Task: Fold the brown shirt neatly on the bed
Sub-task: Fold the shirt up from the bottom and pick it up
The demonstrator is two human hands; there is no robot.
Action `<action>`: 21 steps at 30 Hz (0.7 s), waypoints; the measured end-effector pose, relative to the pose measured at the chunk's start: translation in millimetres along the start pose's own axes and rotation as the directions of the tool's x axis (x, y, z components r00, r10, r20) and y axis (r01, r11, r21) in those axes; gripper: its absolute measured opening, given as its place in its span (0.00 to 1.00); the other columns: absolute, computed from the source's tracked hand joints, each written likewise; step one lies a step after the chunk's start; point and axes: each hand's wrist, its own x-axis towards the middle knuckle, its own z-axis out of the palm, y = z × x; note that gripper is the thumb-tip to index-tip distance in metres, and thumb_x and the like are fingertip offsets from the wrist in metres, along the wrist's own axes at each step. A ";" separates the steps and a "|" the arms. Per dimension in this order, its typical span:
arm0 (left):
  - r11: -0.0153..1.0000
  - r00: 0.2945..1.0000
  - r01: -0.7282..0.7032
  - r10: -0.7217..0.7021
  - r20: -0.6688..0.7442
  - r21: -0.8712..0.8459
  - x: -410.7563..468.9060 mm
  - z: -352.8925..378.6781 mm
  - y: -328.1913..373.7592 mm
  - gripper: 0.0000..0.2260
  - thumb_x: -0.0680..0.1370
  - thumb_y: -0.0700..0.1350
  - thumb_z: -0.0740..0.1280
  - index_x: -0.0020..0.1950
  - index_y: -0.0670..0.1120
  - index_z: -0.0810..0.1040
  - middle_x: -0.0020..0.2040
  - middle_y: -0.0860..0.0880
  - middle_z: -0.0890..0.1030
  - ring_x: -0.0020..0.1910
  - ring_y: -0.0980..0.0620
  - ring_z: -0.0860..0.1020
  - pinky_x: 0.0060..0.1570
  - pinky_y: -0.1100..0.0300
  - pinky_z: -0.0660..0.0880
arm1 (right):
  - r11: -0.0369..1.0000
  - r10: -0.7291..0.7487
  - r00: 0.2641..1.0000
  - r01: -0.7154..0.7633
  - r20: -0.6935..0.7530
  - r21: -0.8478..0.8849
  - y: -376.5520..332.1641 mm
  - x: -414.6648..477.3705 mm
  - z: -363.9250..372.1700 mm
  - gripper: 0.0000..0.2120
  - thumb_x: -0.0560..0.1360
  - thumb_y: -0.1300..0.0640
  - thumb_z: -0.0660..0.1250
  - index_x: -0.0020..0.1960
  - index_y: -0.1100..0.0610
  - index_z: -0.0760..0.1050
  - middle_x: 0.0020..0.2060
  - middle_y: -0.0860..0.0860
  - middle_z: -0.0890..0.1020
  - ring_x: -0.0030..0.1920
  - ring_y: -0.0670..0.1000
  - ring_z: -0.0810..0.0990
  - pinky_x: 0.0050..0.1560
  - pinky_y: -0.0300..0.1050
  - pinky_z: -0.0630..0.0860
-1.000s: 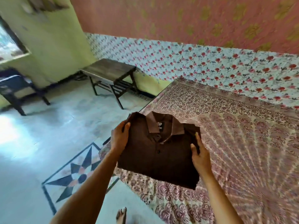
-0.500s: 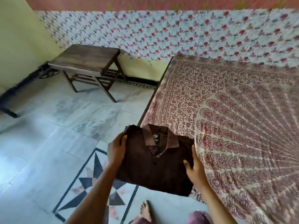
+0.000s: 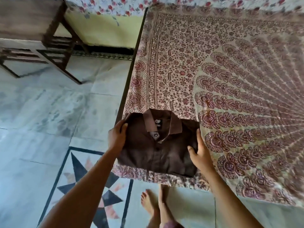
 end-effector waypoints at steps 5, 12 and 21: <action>0.999 1.000 0.018 -0.018 0.001 0.029 57.6 53.1 -23.3 0.16 0.80 0.48 0.60 0.66 0.47 0.74 0.61 0.40 0.78 0.60 0.40 0.75 0.56 0.53 0.71 | 0.999 0.011 0.999 -0.010 0.030 -0.041 30.8 56.0 26.5 0.36 0.77 0.61 0.63 0.76 0.51 0.45 0.73 0.54 0.62 0.57 0.55 0.77 0.49 0.40 0.73; 0.992 0.999 0.029 -0.025 -0.034 0.122 75.9 77.1 -43.1 0.16 0.80 0.52 0.58 0.66 0.51 0.72 0.57 0.39 0.79 0.56 0.38 0.76 0.50 0.51 0.72 | 0.987 0.143 0.975 -0.127 -0.168 0.103 57.4 76.7 63.3 0.34 0.75 0.61 0.65 0.75 0.63 0.50 0.73 0.59 0.57 0.73 0.56 0.58 0.65 0.31 0.53; 0.943 0.972 0.234 -0.227 -0.060 0.238 -13.2 61.3 -73.9 0.18 0.79 0.59 0.54 0.55 0.46 0.72 0.51 0.37 0.80 0.49 0.36 0.78 0.46 0.47 0.73 | 0.937 0.229 0.888 -0.312 -0.398 -0.156 54.4 -7.1 99.7 0.24 0.77 0.48 0.57 0.59 0.69 0.69 0.46 0.67 0.81 0.40 0.66 0.82 0.32 0.50 0.75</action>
